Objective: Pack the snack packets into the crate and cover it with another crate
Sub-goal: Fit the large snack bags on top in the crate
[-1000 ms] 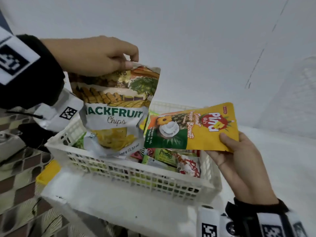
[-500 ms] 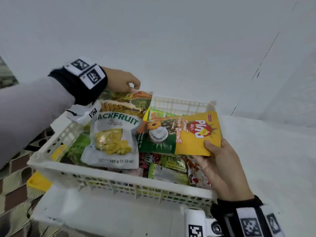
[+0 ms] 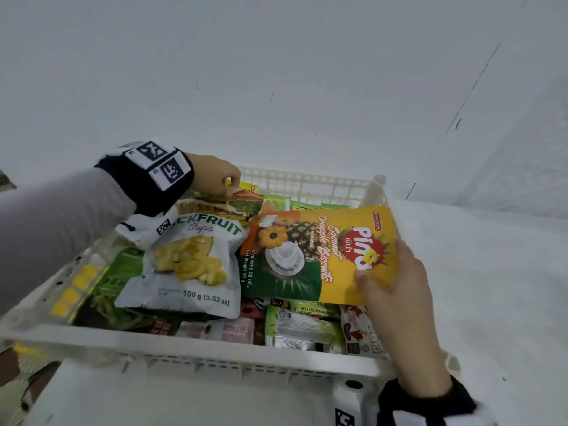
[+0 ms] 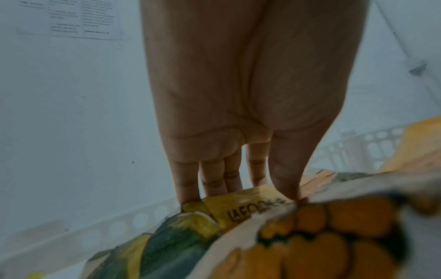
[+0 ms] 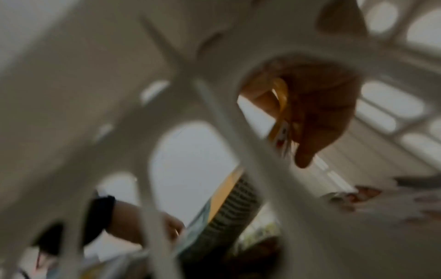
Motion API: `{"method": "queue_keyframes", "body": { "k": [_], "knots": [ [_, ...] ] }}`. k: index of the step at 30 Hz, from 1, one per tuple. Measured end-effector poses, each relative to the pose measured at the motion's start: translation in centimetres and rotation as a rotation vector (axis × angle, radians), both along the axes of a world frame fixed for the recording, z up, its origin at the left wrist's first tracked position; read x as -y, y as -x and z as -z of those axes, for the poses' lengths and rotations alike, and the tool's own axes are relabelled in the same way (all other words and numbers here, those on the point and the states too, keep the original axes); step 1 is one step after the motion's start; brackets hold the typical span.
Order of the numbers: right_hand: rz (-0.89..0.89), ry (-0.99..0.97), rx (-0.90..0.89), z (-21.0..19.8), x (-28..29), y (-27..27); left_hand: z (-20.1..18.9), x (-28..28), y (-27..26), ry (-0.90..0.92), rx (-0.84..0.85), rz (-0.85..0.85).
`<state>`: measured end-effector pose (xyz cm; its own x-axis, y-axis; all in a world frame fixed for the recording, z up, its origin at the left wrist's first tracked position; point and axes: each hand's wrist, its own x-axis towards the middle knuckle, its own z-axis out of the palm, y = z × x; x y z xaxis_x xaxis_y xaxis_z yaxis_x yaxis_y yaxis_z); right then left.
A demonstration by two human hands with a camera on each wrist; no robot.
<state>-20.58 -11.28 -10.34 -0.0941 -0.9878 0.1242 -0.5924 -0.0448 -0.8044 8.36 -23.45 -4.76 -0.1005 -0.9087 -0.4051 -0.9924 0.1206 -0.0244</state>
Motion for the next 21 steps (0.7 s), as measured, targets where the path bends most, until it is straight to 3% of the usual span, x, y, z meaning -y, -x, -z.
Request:
{"method": "queue_keyframes", "body": {
  "k": [6,12,15,18,21],
  "knots": [
    [-0.015,-0.095,-0.446,0.4,-0.3,-0.8,-2.1,-3.4,-1.0,-0.014,-0.114,0.047],
    [-0.058,-0.121,-0.623,0.5,-0.8,-1.4,-6.3,-11.2,-4.4,0.052,-0.427,0.035],
    [-0.067,-0.1,-0.612,0.3,-1.3,-1.7,-5.8,-16.2,-5.7,0.229,-0.647,-0.007],
    [-0.102,0.057,-0.463,-0.5,-2.4,-2.9,-3.1,-19.9,-5.5,0.362,-0.935,-0.138],
    [-0.209,0.138,-0.249,-1.1,-4.0,-5.8,0.3,-21.4,-4.4,0.377,-0.891,-0.229]
  ]
}}
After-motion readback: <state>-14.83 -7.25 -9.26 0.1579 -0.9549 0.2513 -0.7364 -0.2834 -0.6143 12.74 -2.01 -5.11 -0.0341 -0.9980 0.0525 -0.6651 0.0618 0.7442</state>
